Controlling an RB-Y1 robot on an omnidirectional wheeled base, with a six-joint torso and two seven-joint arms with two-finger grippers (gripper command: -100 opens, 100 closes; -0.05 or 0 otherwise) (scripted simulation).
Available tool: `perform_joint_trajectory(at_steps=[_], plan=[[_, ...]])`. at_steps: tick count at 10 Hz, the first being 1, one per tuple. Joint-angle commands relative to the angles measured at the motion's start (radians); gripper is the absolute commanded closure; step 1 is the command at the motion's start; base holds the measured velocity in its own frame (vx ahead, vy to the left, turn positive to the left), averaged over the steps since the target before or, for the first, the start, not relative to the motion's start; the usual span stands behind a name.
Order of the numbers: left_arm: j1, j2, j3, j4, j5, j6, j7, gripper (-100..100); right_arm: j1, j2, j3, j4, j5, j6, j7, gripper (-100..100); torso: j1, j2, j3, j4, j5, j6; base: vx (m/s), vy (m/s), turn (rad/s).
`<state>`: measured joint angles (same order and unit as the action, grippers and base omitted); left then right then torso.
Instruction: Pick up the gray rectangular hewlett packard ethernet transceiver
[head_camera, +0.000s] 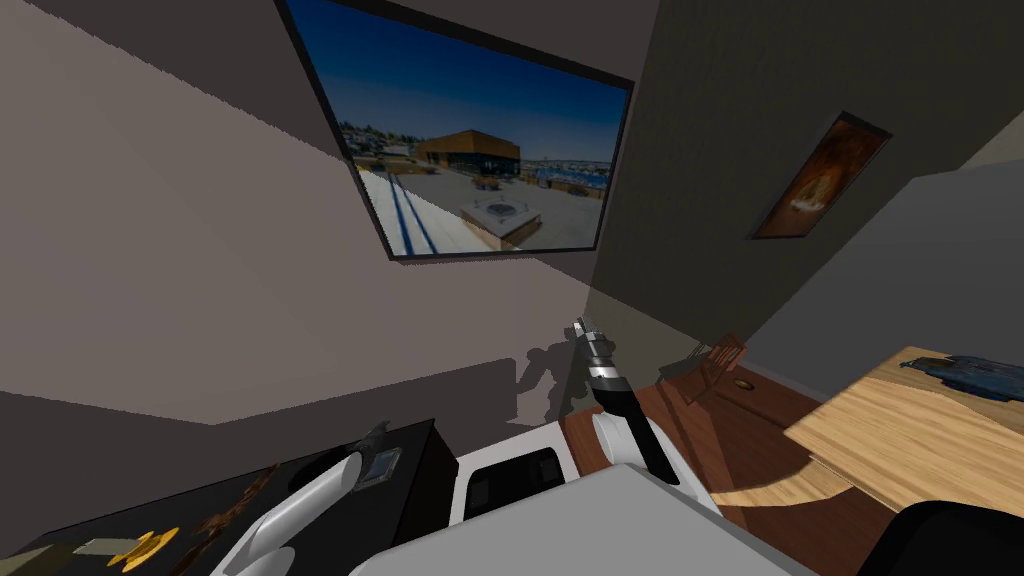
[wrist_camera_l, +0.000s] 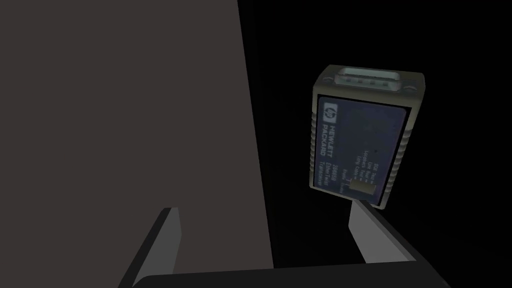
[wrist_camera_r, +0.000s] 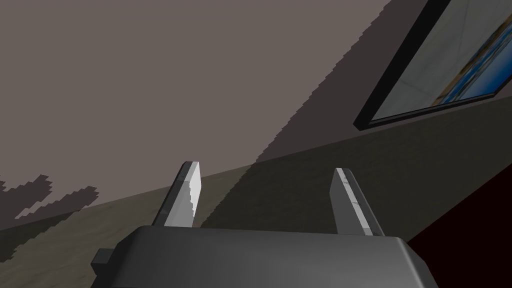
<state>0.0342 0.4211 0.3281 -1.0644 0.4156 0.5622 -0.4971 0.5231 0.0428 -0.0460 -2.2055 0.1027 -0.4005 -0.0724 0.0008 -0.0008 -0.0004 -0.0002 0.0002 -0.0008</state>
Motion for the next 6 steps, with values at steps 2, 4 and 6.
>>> perform_joint_trajectory(at_steps=[2,4,6], plan=[[-0.01,0.015,0.013,0.054,0.022,0.051,-0.014,-100,0.0,0.0,0.0,0.0,0.0,0.0,0.0,0,0.0,0.0,0.0,0.0,0.0,0.0,0.01,0.015,-0.085],[-0.033,0.034,0.034,0.127,0.046,0.118,-0.033,-100,0.0,0.0,0.0,0.0,0.0,0.0,0.0,0,0.0,0.0,0.0,0.0,0.0,0.0,0.011,0.017,-0.135],[-0.044,0.044,0.044,0.186,0.057,0.159,-0.041,-100,0.0,0.0,0.0,0.0,0.0,0.0,0.0,0,0.001,0.0,0.0,0.0,0.0,0.0,0.014,0.022,-0.076]])
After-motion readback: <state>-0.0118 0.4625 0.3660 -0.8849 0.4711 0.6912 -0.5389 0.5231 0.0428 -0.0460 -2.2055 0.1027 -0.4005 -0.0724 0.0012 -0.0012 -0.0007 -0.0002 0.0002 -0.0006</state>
